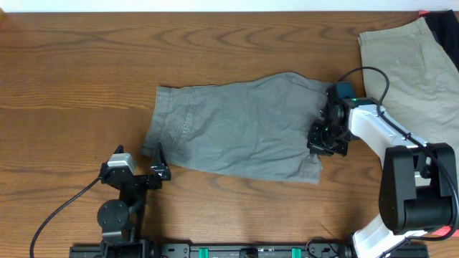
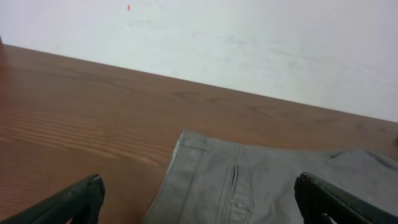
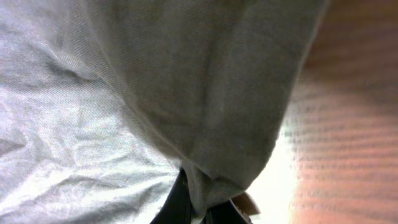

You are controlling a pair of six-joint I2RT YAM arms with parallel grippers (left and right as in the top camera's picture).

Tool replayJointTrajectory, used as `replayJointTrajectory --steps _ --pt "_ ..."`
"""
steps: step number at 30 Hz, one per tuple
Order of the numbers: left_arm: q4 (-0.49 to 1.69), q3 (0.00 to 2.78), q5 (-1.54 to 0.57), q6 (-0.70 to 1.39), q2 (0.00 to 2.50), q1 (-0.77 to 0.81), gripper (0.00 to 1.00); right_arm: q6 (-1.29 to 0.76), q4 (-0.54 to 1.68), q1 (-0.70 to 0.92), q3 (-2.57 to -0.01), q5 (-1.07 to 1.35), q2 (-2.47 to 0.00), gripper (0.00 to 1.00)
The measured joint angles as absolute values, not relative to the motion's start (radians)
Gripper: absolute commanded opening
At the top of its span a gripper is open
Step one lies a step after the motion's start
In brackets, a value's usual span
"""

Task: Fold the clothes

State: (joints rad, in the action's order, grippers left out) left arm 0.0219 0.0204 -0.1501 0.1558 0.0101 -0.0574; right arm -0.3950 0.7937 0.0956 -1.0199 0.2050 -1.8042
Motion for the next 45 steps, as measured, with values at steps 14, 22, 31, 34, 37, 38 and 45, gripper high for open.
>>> replayJointTrajectory --steps 14,22,31,34,37,38,45 --pt "0.022 0.020 -0.150 0.156 0.010 -0.057 0.98 -0.386 0.717 0.081 -1.048 0.062 -1.802 0.01" --pt "0.022 0.020 -0.150 0.155 0.010 -0.057 0.98 -0.346 0.766 0.061 -1.131 -0.022 -1.814 0.53" --pt "0.022 0.020 -0.150 0.156 0.010 -0.057 0.98 -0.326 1.042 0.060 -1.348 -0.059 -1.821 0.99" --pt "0.022 0.020 -0.150 0.156 0.010 -0.057 0.98 -0.326 1.140 0.051 -1.472 -0.060 -1.822 0.99" --pt "0.022 0.020 -0.150 0.156 0.010 -0.057 0.98 -0.326 1.188 0.005 -1.579 -0.072 -1.822 0.99" --pt "0.022 0.020 -0.150 0.156 0.010 -0.057 0.98 -0.326 1.188 -0.015 -1.602 -0.085 -1.822 0.99" --pt "0.022 0.020 -0.150 0.156 0.010 -0.057 0.98 -0.327 1.170 -0.206 -1.639 -0.226 -1.823 0.99"
